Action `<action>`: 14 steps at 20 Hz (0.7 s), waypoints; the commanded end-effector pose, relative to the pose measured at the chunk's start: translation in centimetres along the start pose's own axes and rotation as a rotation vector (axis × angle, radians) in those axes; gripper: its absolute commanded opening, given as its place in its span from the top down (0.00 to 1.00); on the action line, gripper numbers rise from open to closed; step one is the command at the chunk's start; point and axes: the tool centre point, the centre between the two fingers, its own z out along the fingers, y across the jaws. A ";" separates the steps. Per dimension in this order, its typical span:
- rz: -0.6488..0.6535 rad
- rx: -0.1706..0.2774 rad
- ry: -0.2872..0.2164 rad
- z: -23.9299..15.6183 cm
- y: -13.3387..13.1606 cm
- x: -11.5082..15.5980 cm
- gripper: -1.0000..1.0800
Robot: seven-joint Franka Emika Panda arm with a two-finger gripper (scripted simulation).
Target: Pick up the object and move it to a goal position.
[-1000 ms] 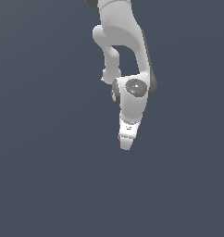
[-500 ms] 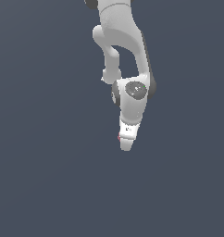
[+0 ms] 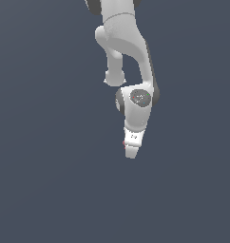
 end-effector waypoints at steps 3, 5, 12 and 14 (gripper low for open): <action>0.007 0.032 -0.010 2.2 -0.9 -0.9 1.00; 0.007 0.032 -0.010 2.2 -0.9 -0.9 1.00; 0.006 0.028 -0.009 1.9 -0.8 -0.8 1.00; 0.006 0.028 -0.009 1.8 -0.8 -0.8 1.00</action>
